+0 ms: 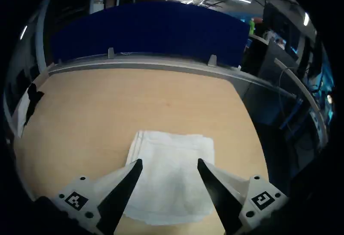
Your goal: Fold towel
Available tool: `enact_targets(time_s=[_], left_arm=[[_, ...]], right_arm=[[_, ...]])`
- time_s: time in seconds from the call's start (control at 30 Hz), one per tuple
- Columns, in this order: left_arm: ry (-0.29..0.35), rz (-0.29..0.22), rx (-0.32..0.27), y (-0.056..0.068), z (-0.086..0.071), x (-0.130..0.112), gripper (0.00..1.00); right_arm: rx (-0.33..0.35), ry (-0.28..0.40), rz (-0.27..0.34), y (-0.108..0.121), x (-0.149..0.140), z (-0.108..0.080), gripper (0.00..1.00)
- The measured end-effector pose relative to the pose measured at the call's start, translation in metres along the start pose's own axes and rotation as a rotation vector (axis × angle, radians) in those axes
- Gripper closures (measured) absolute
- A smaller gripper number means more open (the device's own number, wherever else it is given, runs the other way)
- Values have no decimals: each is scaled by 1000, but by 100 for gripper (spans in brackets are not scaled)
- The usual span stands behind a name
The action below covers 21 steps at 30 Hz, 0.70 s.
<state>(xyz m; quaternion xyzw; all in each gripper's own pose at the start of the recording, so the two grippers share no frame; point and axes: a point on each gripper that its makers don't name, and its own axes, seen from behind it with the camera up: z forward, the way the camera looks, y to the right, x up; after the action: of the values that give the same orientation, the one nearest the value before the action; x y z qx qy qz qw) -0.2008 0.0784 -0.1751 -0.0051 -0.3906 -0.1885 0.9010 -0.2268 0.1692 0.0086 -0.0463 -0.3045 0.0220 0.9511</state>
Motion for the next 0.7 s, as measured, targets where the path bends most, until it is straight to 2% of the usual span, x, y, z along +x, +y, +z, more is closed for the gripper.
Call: enact_targets(time_s=[0.27, 0.5, 0.7], left_arm=[[20, 17, -12, -3, -1, 9, 25], [36, 36, -29, -5, 0, 17, 25], [45, 57, -48, 0, 3, 22, 25]], right_arm=[[-24, 184, 30, -19, 34, -33, 1], [-9, 382, 45, -52, 69, -84, 1], [2, 524, 125, -71, 97, -124, 1]])
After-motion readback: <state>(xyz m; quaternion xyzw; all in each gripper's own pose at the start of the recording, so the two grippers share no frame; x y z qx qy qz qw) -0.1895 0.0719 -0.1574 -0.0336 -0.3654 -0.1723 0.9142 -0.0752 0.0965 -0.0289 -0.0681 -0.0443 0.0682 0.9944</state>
